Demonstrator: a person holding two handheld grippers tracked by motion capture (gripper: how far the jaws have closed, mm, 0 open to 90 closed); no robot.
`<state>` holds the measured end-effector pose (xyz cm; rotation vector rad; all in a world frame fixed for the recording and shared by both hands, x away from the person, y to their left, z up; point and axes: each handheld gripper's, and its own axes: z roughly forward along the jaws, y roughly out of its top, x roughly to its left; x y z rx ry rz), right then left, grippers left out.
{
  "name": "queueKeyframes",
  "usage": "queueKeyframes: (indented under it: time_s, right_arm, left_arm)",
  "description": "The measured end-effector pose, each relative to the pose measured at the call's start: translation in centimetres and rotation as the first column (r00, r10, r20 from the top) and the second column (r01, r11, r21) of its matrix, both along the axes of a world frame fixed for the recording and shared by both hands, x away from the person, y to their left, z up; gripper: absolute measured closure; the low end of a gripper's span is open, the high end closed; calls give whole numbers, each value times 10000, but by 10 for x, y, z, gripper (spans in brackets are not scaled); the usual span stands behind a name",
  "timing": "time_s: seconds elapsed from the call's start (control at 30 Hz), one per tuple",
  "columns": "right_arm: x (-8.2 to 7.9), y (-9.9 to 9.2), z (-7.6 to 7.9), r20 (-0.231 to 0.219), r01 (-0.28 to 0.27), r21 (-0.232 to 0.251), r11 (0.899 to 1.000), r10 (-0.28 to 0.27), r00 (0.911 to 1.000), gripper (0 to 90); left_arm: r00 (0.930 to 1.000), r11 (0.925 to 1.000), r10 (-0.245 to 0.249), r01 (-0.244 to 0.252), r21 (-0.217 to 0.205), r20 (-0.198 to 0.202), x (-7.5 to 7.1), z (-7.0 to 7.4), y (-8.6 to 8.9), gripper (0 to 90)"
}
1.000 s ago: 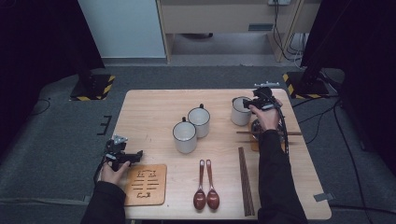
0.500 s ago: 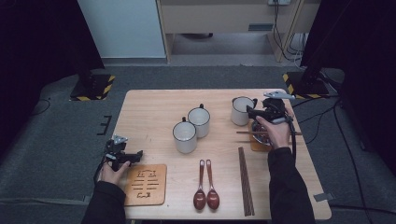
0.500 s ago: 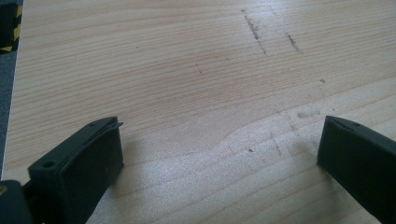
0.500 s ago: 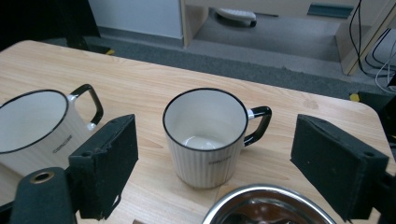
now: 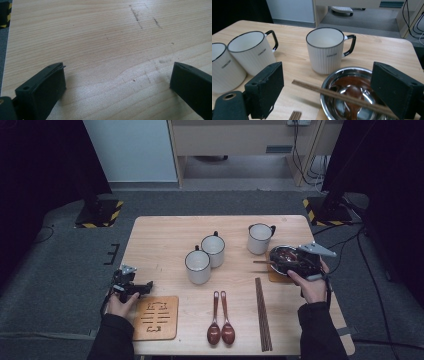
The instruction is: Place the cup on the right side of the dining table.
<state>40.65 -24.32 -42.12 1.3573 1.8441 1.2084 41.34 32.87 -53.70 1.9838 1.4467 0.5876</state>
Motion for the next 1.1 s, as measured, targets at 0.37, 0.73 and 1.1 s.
queueKeyframes:
  time_s: [0.37, 0.73, 1.1]
  right_arm:
    - [-37, -20, -22, -171, 58, -171, 9998, -61, 9998, 103]
    - [-67, -38, -36, -301, 293, -407, 9987, -305, 9991, 80]
    - [-68, -50, -84, -1757, 428, -1185, 9920, -634, 9824, 83]
  left_arm:
    - [10000, 10000, 2, -2, -4, 1, 0, 0, 0, 0]
    - [10000, 10000, -1, 1, -2, 0, 0, 0, 0, 0]
    - [10000, 10000, -3, 3, 0, -1, 0, 0, 0, 0]
